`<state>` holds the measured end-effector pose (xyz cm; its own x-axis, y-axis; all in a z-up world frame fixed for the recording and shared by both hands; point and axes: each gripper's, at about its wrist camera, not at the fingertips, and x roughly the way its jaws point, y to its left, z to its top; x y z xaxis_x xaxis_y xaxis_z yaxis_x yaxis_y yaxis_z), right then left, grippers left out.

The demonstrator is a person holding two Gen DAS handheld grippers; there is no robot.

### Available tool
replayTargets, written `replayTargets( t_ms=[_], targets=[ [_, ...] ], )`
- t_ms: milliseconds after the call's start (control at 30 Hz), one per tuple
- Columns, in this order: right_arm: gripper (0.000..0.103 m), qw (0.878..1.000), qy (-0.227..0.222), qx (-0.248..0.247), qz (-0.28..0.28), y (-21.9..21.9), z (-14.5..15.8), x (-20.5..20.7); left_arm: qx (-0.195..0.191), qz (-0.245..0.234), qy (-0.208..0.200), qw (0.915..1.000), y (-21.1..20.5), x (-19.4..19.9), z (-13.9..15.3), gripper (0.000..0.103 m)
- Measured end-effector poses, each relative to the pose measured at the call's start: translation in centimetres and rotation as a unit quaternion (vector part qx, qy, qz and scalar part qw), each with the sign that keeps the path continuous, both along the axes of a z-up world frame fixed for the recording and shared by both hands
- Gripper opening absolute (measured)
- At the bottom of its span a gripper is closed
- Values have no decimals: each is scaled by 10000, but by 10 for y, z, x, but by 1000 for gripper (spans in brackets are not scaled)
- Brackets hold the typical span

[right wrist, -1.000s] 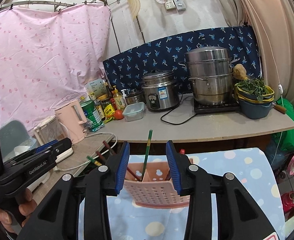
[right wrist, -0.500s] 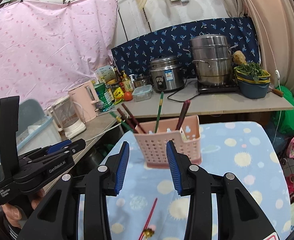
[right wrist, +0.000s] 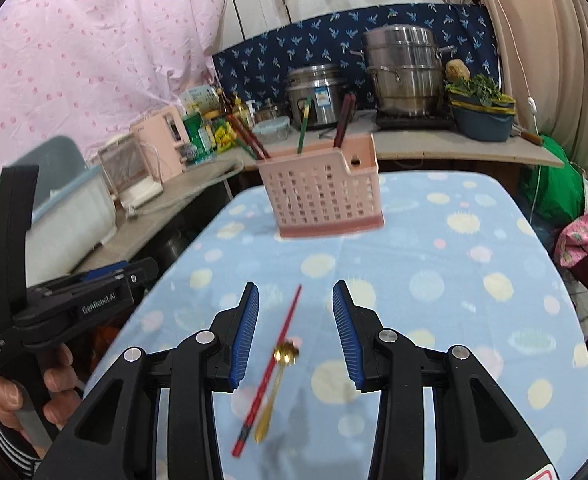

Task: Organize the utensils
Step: 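Move both open tools back down to the red chopstick and gold spoon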

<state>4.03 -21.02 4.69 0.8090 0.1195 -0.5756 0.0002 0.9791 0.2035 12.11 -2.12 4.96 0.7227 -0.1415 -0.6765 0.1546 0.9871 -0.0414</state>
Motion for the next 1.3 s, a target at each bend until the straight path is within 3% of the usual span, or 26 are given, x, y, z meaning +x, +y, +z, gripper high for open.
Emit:
replayTargets(
  t_ms=[300, 633, 1000, 1133, 1200, 1300],
  targets=[
    [38, 9985, 481, -265, 58, 27, -55, -26, 137, -63, 391, 9991, 3, -27, -44, 36],
    [34, 9957, 882, -145, 256, 48, -96, -21, 258, -32, 787, 9966, 12, -42, -79, 36],
    [21, 9931, 1054, -428, 266, 61, -117, -12, 262, -49, 988, 9948, 16, -45, -95, 36],
    [15, 9924, 1013, -665, 222, 63, -119, -12, 234, -52, 988, 9948, 17, -45, -96, 47],
    [9, 9926, 1019, -634, 186, 60, -119, -13, 235, -77, 964, 9950, 16, -46, -96, 47],
    [8, 9934, 1030, -504, 101, 51, -118, -16, 232, -110, 969, 9950, 14, -47, -96, 50]
  ],
)
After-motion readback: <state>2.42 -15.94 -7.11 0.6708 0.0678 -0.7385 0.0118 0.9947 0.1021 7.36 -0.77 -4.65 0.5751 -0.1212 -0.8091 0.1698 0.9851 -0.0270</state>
